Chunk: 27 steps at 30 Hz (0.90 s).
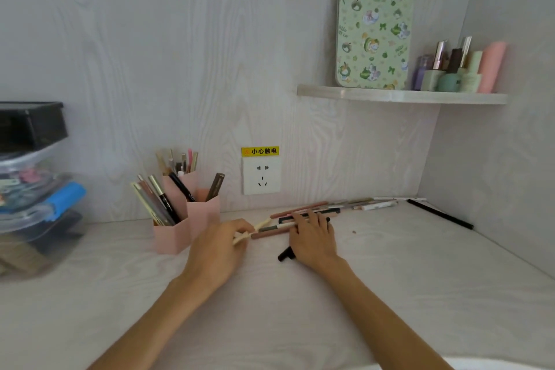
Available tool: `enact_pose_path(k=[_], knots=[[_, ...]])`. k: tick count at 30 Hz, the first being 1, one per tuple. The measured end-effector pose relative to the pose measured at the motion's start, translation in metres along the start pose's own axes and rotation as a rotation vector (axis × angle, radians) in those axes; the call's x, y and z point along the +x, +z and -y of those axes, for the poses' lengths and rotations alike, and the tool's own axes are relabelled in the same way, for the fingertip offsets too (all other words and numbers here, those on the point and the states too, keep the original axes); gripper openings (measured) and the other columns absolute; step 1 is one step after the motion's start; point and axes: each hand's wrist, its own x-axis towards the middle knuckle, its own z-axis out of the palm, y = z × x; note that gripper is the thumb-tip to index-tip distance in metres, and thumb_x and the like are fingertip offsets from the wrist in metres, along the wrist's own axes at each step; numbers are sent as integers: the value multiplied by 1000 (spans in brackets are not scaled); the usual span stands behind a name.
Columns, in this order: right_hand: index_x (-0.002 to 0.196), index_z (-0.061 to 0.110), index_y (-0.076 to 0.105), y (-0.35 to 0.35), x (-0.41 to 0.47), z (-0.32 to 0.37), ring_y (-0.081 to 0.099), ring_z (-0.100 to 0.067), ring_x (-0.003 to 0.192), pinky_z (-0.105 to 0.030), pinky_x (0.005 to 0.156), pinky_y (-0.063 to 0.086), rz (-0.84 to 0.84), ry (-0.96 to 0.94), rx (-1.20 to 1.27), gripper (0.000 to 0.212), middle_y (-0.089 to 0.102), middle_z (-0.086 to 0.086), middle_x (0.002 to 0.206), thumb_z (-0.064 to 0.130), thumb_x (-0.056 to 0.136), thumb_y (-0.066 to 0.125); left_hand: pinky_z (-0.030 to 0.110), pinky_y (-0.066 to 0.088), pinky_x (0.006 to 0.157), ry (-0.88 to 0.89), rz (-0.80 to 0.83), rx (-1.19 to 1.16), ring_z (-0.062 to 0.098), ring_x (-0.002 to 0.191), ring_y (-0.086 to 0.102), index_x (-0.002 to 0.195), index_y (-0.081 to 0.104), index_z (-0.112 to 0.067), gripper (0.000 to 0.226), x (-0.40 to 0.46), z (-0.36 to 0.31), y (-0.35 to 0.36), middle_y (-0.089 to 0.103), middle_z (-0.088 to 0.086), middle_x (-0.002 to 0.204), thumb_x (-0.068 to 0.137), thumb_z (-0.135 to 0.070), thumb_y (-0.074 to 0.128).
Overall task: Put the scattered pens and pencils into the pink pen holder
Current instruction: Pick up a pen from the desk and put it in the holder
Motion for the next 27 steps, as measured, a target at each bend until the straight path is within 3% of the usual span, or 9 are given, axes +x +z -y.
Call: enact_pose_path(k=[5,8,12,14,17,20,22,24,27], knots=[[129,22,45,11,5,25,21,-23,138,-52,114,12,-68,-30,-16,36,35,-3,145,26,95,31,19,49,72,-155,-285,-448,-1,78,65,94,67,-28,24,-4,7,-16,70,-15,85,73,-23,78],[121,24,50,15,9,31,30,-21,131,-51,112,16,-96,-43,-6,33,43,0,136,29,95,31,10,47,66,-239,-491,-768,-4,70,63,92,73,-21,18,3,2,-30,72,-11,79,74,-23,77],[119,24,52,18,13,30,31,-21,130,-43,111,18,-118,-53,34,32,44,0,135,32,96,32,21,48,67,-152,-720,-707,4,73,65,90,61,-34,12,3,4,-56,70,-10,76,93,-40,50],[121,23,52,18,13,28,31,-21,131,-41,111,18,-115,-54,52,32,45,-1,135,32,97,33,23,45,54,-102,-734,-536,6,58,61,97,52,-34,22,1,9,-65,64,-6,64,95,-47,35],[122,21,52,18,13,27,32,-22,129,-38,111,18,-124,-47,59,33,47,-3,134,32,97,34,24,31,49,-35,-611,74,11,54,49,111,56,-31,38,9,19,-86,51,-7,61,96,-46,25],[122,21,52,19,15,27,32,-23,129,-38,112,18,-118,-40,44,33,46,-4,134,32,97,33,32,31,68,219,-407,594,22,75,50,119,59,-25,30,28,26,-117,48,-3,76,97,-28,39],[123,21,51,20,16,28,32,-23,130,-38,112,18,-117,-39,39,34,46,-5,134,33,97,32,36,30,85,433,-223,870,23,88,49,113,61,-23,26,43,25,-134,55,0,87,93,-21,45],[123,20,51,20,16,28,31,-23,130,-39,113,18,-117,-37,43,35,46,-5,134,33,97,32,38,20,106,566,12,1121,21,103,46,114,59,-27,27,57,20,-142,57,-2,103,92,-21,44],[124,20,51,21,15,27,32,-24,130,-38,113,17,-118,-43,30,35,46,-5,134,33,97,32,41,-1,115,643,219,1288,19,115,40,120,55,-31,31,68,9,-141,55,-4,115,94,-24,41]])
